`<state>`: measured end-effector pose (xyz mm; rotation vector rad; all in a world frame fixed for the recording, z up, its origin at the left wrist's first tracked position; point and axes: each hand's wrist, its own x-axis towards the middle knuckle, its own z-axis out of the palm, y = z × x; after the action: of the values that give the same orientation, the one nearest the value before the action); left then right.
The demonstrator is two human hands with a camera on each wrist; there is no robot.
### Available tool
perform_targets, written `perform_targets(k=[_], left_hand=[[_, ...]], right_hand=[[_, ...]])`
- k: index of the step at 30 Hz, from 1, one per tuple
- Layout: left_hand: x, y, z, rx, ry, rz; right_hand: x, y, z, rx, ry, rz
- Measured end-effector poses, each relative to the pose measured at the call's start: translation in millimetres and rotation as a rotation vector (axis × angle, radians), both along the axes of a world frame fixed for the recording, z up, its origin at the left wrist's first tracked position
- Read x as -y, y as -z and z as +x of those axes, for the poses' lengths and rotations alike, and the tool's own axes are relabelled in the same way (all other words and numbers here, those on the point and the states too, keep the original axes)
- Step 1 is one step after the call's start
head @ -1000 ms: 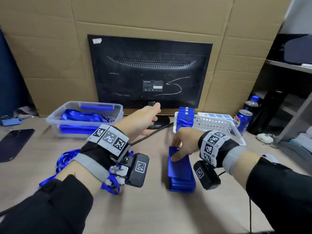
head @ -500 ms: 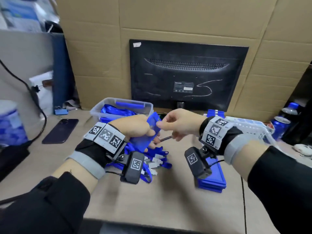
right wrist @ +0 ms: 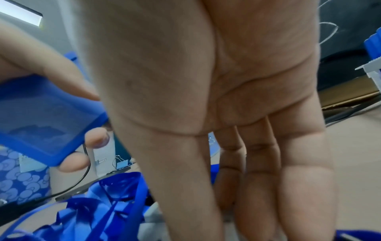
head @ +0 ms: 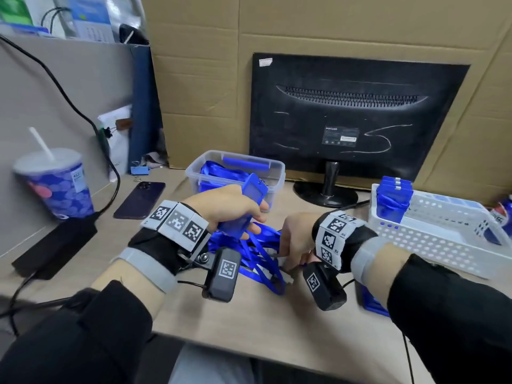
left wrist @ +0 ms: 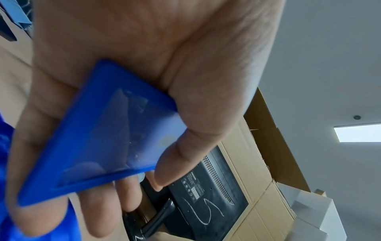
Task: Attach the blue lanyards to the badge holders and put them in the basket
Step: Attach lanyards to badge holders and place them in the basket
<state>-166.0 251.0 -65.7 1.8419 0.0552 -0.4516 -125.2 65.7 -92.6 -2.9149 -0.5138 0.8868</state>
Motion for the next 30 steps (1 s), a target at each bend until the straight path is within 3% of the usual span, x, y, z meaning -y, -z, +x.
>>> perform_targets(k=[2, 6, 11, 13, 15, 19, 22, 25, 27, 30], left_hand=[[1.4, -0.6, 0.8, 0.042, -0.003, -0.018], [9.8, -1.8, 6.4, 0.170, -0.024, -0.024], [21.4, -7.9, 11.8, 0.261, -0.097, -0.070], [21.5, -9.4, 14.5, 0.251, -0.119, -0.049], [20.9, -10.8, 16.0, 0.227, -0.132, -0.017], [20.5, -12.2, 16.0, 0.214, -0.141, 0.015], [23.9, -15.7, 14.9, 0.233, -0.116, 0.038], [30.0, -17.4, 17.4, 0.236, -0.140, 0.044], [38.9, -18.1, 20.1, 0.250, -0.166, -0.017], [56.3, -25.0, 25.3, 0.309, -0.174, -0.155]], right_hand=[[4.1, -11.7, 1.3, -0.077, 0.030, 0.125], [9.1, -46.0, -1.9, -0.058, 0.147, 0.691], [14.6, -85.6, 2.5, 0.176, 0.411, 1.491], [20.3, -101.2, 9.0, 0.282, 0.454, 1.808], [30.9, -115.5, 16.6, 0.437, 0.438, 1.995], [55.7, -128.8, 22.5, 0.999, 0.264, 1.697], [68.5, -139.4, 18.5, 1.112, 0.247, 1.707], [74.7, -146.7, 8.1, 0.827, 0.345, 1.747], [78.3, -142.2, 1.7, 0.622, 0.394, 1.613], [87.2, -125.0, 1.3, 0.464, 0.403, 1.467]])
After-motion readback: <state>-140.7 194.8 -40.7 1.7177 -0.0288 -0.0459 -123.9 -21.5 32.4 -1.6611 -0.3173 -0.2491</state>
